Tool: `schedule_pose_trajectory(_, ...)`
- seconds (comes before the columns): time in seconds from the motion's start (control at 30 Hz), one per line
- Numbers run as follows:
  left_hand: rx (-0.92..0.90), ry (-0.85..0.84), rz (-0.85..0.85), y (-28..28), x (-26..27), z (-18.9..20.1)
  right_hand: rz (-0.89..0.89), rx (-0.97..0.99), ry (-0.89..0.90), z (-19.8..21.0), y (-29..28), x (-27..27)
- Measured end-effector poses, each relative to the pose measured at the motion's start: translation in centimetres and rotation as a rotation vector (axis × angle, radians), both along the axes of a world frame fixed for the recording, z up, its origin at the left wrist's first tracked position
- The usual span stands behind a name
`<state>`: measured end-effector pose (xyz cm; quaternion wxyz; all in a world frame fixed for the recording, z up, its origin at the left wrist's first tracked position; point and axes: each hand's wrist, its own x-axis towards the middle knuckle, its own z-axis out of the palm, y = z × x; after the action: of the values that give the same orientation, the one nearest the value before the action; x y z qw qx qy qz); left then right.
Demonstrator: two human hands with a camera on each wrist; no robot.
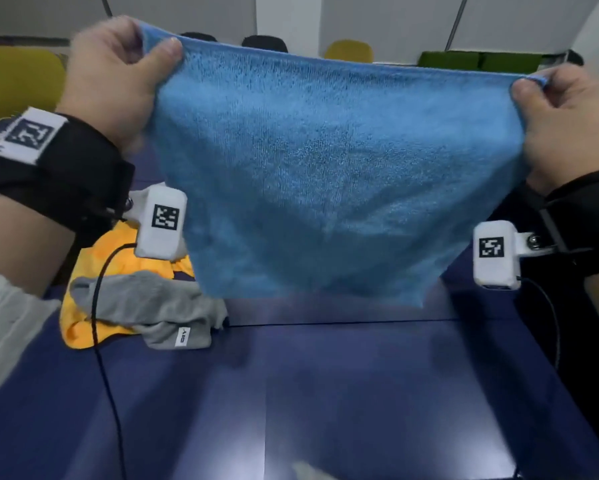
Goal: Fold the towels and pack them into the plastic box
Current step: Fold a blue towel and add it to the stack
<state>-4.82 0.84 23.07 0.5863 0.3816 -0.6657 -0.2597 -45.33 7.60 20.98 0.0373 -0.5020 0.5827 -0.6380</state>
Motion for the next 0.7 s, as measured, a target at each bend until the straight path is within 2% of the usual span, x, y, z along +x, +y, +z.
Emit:
schedule_pose_trajectory(0.23, 0.127, -0.237, 0.07, -1.7, -1.7, -3.4, 0.049, 0.202, -0.037, -3.4, -0.2, -1.4)
schedule_pose_trajectory(0.37, 0.168, -0.225, 0.08, -2.1, -1.8, -4.6, 0.142, 0.254, -0.139, -3.7, 0.2, -1.8)
schedule_pose_trajectory(0.47, 0.256, -0.064, -0.069, -0.8, -1.9, -4.5, 0.321, 0.22, -0.314, -3.5, 1.3, -2.1)
schedule_pose_trajectory(0.53, 0.338, -0.039, -0.186, 0.5, -1.5, -4.8, 0.465, 0.269, -0.407, -3.7, 2.7, -2.3)
schedule_pose_trajectory(0.7, 0.689, -0.139, -0.441, 2.9, 0.7, -9.9, 0.656, 0.77, -0.515, -8.6, 6.4, -3.9)
